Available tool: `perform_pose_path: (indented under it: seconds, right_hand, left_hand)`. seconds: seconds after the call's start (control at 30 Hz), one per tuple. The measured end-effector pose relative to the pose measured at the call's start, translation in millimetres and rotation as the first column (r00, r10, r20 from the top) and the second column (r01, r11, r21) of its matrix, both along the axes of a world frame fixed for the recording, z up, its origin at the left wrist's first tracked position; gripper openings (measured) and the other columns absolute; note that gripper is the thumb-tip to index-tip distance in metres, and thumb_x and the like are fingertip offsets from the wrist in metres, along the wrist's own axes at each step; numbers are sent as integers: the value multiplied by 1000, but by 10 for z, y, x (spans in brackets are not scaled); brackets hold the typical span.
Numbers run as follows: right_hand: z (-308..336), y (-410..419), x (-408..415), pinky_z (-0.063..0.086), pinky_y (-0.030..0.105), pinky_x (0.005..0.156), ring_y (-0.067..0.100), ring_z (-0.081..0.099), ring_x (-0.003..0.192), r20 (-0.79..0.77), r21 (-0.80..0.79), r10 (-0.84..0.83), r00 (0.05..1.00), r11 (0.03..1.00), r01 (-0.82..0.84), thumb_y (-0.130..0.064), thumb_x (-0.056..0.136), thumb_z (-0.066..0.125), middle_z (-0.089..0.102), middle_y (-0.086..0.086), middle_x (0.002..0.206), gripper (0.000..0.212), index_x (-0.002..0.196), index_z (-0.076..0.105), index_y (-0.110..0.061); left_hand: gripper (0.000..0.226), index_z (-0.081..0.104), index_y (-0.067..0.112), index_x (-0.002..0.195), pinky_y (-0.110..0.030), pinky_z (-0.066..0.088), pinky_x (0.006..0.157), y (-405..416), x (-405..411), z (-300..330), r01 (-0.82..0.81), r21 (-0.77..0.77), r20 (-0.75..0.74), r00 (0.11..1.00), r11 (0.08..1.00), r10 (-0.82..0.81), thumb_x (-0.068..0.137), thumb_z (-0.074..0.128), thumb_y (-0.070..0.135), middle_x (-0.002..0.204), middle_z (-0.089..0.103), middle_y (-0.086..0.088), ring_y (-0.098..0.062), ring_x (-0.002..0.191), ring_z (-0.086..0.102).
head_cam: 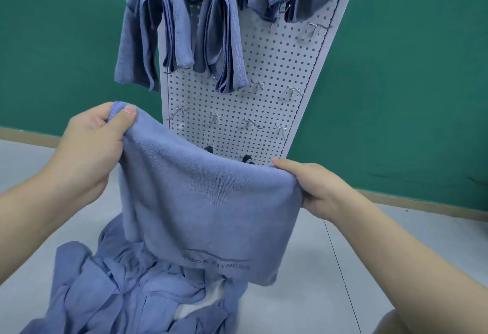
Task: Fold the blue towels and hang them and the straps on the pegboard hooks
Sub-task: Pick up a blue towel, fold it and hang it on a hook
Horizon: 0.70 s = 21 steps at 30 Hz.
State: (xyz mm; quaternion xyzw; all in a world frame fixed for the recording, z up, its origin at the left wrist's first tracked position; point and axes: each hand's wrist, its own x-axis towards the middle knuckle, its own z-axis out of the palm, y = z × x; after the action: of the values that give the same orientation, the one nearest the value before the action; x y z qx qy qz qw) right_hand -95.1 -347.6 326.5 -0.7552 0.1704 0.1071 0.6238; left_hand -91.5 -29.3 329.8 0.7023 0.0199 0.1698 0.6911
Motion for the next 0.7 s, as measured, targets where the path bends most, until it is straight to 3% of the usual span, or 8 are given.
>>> perform_pose_path:
  seconds: [0.07,0.17,0.23,0.3,0.4,0.5,0.63,0.7]
  right_hand:
    - [26,-3,-2,58,35,91,22,73,94,-57,182,-8,998,983,19,-30,89,79,80,5,103,24,105,80,-11]
    - [56,21,-22,53,39,102,28,68,104,-136,384,32,990,923,23,-22,92,72,73,13,126,38,127,72,-5]
    - [51,25,-6,50,41,106,30,66,107,-128,462,47,991,887,18,-18,93,69,72,14,126,35,125,71,-5]
    - [59,42,0,50,41,104,30,64,104,-105,487,70,992,873,-10,-20,92,69,71,14,114,21,111,68,-10]
    - [64,79,-5,49,43,104,30,64,105,-89,478,86,992,878,-33,-26,98,65,69,14,114,21,111,67,-10]
    - [48,106,5,56,38,91,27,70,94,-71,467,110,991,882,-64,-23,100,63,74,11,109,16,108,73,-12]
    - [63,139,10,57,37,84,25,73,85,-71,445,118,991,892,-74,-20,103,59,76,12,100,19,100,74,-9]
    - [62,147,13,56,37,86,26,72,90,-81,441,115,990,895,-68,-25,104,57,76,13,107,24,108,73,-7]
  left_hand:
    - [26,69,22,86,-40,42,84,-5,4,-15,-26,2,-26,999,1000,27,105,53,30,98,66,-6,-20,90,57]
    - [30,72,19,90,-38,47,89,-33,6,-37,-33,-5,-89,995,999,32,108,51,31,101,72,-5,-18,91,62]
    - [32,73,16,91,-39,50,91,-49,-6,-42,-24,-30,-116,993,999,20,108,51,32,98,73,-5,-19,90,63]
    - [30,76,12,97,-41,52,96,-59,-22,-31,6,-65,-135,991,998,-15,106,56,33,103,77,-9,-19,91,66]
    - [19,75,10,111,-37,55,93,-66,-49,2,109,-64,-126,985,992,-116,99,66,21,111,78,-8,-17,98,72]
    - [32,72,15,121,-32,60,87,-88,-63,1,190,-51,-103,975,980,-194,91,70,4,110,79,-2,-16,100,74]
    - [31,74,16,115,-26,61,81,-96,-56,-28,172,-51,-71,982,984,-176,89,71,0,105,80,-2,-14,93,76]
    - [22,76,14,108,-26,61,80,-82,-36,-44,140,-51,-71,987,989,-144,91,70,2,105,80,-5,-16,92,75]
